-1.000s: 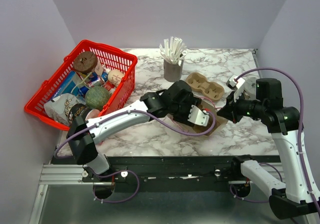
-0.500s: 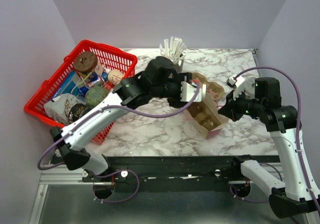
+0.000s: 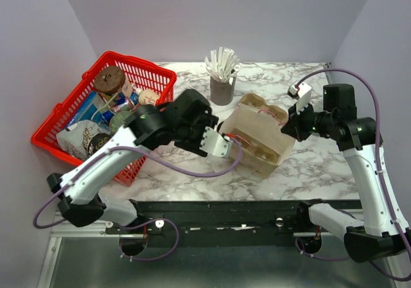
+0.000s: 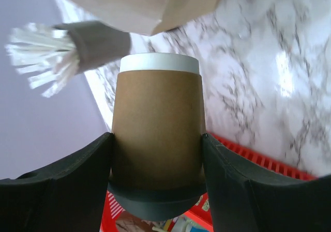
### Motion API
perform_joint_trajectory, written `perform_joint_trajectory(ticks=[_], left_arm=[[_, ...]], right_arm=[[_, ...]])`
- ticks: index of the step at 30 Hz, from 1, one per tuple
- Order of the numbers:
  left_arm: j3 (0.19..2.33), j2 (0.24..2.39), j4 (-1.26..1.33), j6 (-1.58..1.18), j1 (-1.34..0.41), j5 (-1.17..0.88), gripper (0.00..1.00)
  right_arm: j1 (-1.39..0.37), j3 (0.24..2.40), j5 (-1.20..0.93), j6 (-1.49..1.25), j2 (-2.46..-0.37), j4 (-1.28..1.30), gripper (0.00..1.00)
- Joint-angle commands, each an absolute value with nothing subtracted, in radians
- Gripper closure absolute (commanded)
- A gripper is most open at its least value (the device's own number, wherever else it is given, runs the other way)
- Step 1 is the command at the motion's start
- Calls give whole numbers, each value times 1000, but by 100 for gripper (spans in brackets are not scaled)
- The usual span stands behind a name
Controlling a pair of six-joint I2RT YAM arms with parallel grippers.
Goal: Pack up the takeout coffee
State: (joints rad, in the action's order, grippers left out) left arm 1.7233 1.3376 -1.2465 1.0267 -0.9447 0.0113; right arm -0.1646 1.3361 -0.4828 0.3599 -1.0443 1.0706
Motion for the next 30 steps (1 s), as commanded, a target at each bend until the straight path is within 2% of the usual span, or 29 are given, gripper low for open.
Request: perform_joint_trajectory(ticks=[1,7,13,20,30], left_arm=[[1655,1445,-1505,1082,-1026,276,49],[1537,1587,-1517,1049,-1075,486,49],[1425,1729,-1514,974,-1055,555,48],[1447,1900,-1516,870,-1042,561,48],[1520,1735,-1514,873,-1088,428,46]], right_arm=[[-170,1391,-463,393,-1069,1062,100],[-169,1416,-443,409,-1072,1052,100],[-169,1413,-397,475,-1075,1066,100],[-160,1453,-376,543,-1114,1144,99],[-140,1477,-344,572,-1097,1170,100]])
